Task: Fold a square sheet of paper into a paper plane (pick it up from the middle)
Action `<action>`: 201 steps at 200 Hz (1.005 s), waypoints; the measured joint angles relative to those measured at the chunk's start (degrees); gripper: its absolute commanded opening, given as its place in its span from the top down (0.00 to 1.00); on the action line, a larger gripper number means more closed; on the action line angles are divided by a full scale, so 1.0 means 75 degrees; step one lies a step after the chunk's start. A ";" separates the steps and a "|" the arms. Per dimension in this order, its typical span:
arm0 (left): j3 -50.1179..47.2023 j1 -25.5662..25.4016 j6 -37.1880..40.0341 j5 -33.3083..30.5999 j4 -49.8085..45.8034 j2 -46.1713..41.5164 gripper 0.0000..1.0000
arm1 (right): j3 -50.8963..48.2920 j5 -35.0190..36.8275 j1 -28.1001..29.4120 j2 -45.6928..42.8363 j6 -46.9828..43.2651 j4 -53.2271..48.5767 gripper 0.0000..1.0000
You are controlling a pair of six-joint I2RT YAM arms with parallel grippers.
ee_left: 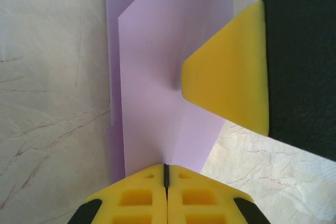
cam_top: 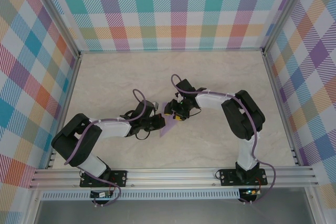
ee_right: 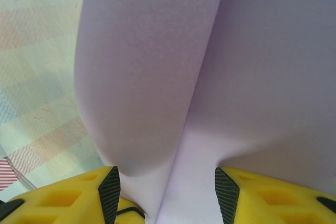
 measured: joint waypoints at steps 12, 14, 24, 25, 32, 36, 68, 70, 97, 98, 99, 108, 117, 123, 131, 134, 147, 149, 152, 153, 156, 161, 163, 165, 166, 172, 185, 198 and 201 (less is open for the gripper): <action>0.0000 0.0000 0.0000 0.0006 -0.0003 0.0000 0.93 | 0.0090 0.0023 0.0000 0.0052 -0.0003 -0.0119 0.48; 0.0000 0.0000 0.0000 0.0006 -0.0003 0.0000 0.92 | 0.0108 0.0029 0.0000 0.0061 -0.0003 -0.0140 0.48; 0.0000 0.0000 -0.0003 0.0009 -0.0003 -0.0006 0.90 | 0.0187 0.0044 0.0000 0.0111 -0.0003 -0.0256 0.49; 0.0000 0.0000 -0.0003 0.0009 -0.0006 -0.0009 0.90 | 0.0195 0.0047 0.0000 0.0117 0.0000 -0.0271 0.49; 0.0000 0.0000 -0.0006 0.0009 -0.0015 -0.0026 0.88 | 0.0242 0.0058 0.0000 0.0134 -0.0003 -0.0341 0.49; 0.0000 0.0000 0.0003 0.0009 -0.0029 -0.0050 0.88 | 0.0262 0.0070 0.0000 0.0143 0.0000 -0.0370 0.50; 0.0003 0.0000 -0.0003 -0.0058 -0.0239 -0.0408 0.87 | 0.0341 0.0152 0.0012 0.0187 0.0003 -0.0522 0.50; 0.0003 0.0000 -0.0003 -0.0061 -0.0242 -0.0431 0.87 | 0.0344 0.0157 0.0012 0.0187 0.0003 -0.0522 0.50; 0.0015 0.0006 -0.0029 -0.0201 -0.0239 -0.0583 0.87 | 0.0405 0.0166 0.0020 0.0221 0.0009 -0.0597 0.50; 0.0015 0.0006 -0.0029 -0.0207 -0.0239 -0.0583 0.87 | 0.0408 0.0166 0.0020 0.0221 0.0009 -0.0595 0.50; 0.0015 0.0006 -0.0032 -0.0210 -0.0239 -0.0583 0.87 | 0.0408 0.0166 0.0020 0.0221 0.0009 -0.0595 0.49; 0.0015 0.0006 -0.0061 -0.0251 -0.0248 -0.0583 0.87 | 0.0425 0.0166 0.0020 0.0233 0.0012 -0.0627 0.49; 0.0015 0.0006 -0.0093 -0.0268 -0.0245 -0.0583 0.87 | 0.0443 0.0166 0.0020 0.0242 0.0015 -0.0650 0.49; 0.0015 0.0006 -0.0122 -0.0265 -0.0242 -0.0583 0.87 | 0.0463 0.0166 0.0020 0.0251 0.0029 -0.0667 0.49; 0.0015 0.0009 -0.0143 -0.0262 -0.0242 -0.0583 0.87 | 0.0490 0.0166 0.0020 0.0265 0.0035 -0.0694 0.48; 0.0015 0.0009 -0.0149 -0.0259 -0.0242 -0.0583 0.88 | 0.0498 0.0166 0.0020 0.0268 0.0035 -0.0702 0.48; 0.0015 0.0009 -0.0172 -0.0236 -0.0233 -0.0580 0.89 | 0.0530 0.0169 0.0023 0.0283 0.0035 -0.0740 0.48; 0.0015 0.0009 -0.0172 -0.0233 -0.0233 -0.0580 0.88 | 0.0533 0.0169 0.0026 0.0286 0.0035 -0.0746 0.48; 0.0015 0.0012 -0.0175 -0.0227 -0.0230 -0.0574 0.89 | 0.0542 0.0178 0.0026 0.0286 0.0035 -0.0758 0.48; 0.0015 0.0012 -0.0175 -0.0219 -0.0230 -0.0574 0.89 | 0.0542 0.0181 0.0026 0.0286 0.0038 -0.0764 0.48; 0.0015 0.0015 -0.0175 -0.0204 -0.0230 -0.0571 0.89 | 0.0548 0.0184 0.0029 0.0289 0.0035 -0.0769 0.48; 0.0017 0.0015 -0.0175 -0.0192 -0.0230 -0.0560 0.90 | 0.0565 0.0187 0.0029 0.0300 0.0038 -0.0790 0.48; 0.0020 0.0017 -0.0178 -0.0187 -0.0230 -0.0554 0.90 | 0.0574 0.0189 0.0032 0.0300 0.0038 -0.0796 0.48; 0.0023 0.0017 -0.0175 -0.0178 -0.0230 -0.0539 0.90 | 0.0580 0.0192 0.0035 0.0306 0.0041 -0.0807 0.48; 0.0026 0.0017 -0.0175 -0.0178 -0.0230 -0.0536 0.91 | 0.0583 0.0192 0.0035 0.0309 0.0041 -0.0810 0.48; 0.0047 0.0020 -0.0178 -0.0172 -0.0230 -0.0498 0.91 | 0.0603 0.0198 0.0035 0.0321 0.0041 -0.0833 0.49; 0.0119 0.0020 -0.0175 -0.0172 -0.0230 -0.0379 0.92 | 0.0641 0.0216 0.0038 0.0338 0.0067 -0.0886 0.49; 0.0189 0.0020 -0.0175 -0.0175 -0.0233 -0.0262 0.93 | 0.0659 0.0248 0.0044 0.0347 0.0090 -0.0918 0.50; 0.0201 0.0020 -0.0172 -0.0175 -0.0239 -0.0239 0.94 | 0.0662 0.0251 0.0044 0.0350 0.0093 -0.0924 0.51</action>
